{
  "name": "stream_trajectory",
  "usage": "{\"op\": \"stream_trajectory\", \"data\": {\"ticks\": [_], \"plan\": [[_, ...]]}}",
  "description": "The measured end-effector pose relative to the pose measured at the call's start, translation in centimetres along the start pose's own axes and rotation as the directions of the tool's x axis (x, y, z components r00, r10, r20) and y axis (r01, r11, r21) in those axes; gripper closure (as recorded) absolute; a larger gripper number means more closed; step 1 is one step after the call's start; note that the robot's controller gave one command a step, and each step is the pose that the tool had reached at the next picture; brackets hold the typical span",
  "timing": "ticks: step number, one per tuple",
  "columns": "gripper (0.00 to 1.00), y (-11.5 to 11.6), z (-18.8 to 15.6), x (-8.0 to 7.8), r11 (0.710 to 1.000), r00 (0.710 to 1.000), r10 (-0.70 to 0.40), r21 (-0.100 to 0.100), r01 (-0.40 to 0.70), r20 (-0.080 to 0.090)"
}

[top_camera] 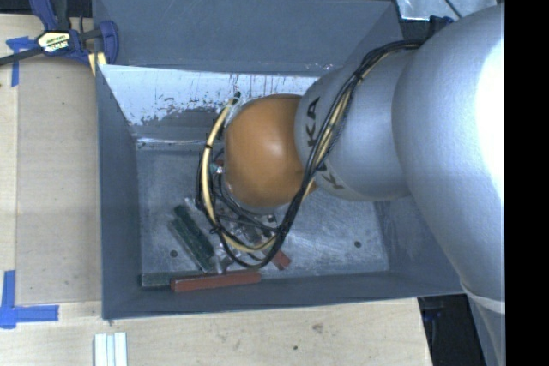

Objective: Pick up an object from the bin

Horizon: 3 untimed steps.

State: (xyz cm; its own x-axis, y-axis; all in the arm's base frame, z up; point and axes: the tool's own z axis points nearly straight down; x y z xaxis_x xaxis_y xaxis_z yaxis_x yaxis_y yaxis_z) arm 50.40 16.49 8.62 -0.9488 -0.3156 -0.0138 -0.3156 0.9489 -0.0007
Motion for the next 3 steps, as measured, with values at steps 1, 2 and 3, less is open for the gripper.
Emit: {"op": "stream_trajectory", "data": {"ticks": [1, 2, 3], "plan": [[1.00, 0.5, 1.0, -0.5, 0.972, 0.972, -0.237, 0.001, 0.237, 0.010], [1.00, 0.6, 1.0, -0.5, 0.972, 0.972, -0.236, 0.001, 0.236, 0.010], [1.00, 1.7, -13.7, -0.2, 0.973, 0.973, -0.230, -0.003, 0.230, -0.008]]}}
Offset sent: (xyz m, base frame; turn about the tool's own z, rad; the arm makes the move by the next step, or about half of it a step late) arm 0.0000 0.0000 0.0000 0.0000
